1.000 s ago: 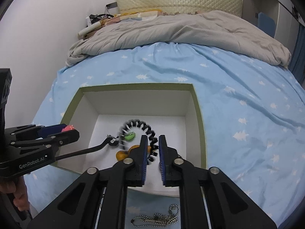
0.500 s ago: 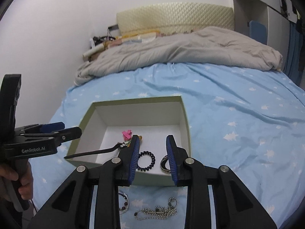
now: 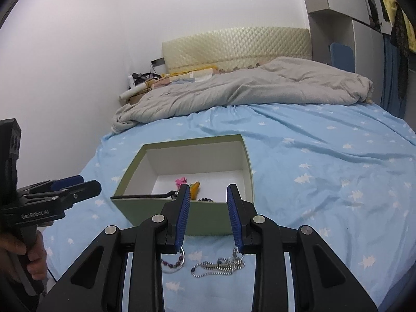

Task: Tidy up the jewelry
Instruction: 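Move both open tools back from the box toward the remaining jewelry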

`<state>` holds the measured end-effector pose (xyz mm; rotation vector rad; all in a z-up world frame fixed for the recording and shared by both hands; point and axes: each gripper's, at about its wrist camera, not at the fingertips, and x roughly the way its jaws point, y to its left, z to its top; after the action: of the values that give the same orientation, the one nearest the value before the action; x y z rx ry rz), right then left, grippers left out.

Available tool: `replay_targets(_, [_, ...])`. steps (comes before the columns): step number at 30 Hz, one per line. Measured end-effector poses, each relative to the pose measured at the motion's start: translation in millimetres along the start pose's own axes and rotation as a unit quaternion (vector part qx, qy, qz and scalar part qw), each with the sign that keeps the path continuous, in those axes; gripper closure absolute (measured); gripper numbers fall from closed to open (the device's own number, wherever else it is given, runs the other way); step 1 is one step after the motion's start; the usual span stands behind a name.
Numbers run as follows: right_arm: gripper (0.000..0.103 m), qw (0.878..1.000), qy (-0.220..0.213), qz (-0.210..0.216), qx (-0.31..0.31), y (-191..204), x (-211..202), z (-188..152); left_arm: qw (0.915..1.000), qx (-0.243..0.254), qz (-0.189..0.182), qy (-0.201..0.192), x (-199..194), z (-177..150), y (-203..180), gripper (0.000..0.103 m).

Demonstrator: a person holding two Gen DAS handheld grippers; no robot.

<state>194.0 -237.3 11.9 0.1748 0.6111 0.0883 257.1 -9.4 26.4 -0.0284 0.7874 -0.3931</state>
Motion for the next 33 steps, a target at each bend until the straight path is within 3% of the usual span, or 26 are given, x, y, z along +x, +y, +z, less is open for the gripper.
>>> replay_targets(10, [0.076, 1.0, -0.005, 0.0, -0.008, 1.1, -20.3, -49.6, 0.9996, -0.022, -0.014, 0.01, 0.6, -55.2, 3.0, 0.031])
replay_targets(21, [0.076, 1.0, 0.026, 0.004, 0.004, -12.7, -15.7, -101.5, 0.9974, -0.042, -0.039, 0.042, 24.0, -113.9, 7.6, 0.034])
replay_targets(23, [0.076, 1.0, 0.028, 0.005, 0.004, -12.0, -15.2, -108.6, 0.9966, -0.048, -0.046, 0.048, 28.5, -120.0, 7.8, 0.04])
replay_targets(33, [0.076, 0.998, 0.055, 0.013, -0.008, -15.4, 19.1, -127.9, 0.9943, -0.049, -0.059, 0.073, 72.5, -135.5, -0.4, 0.041])
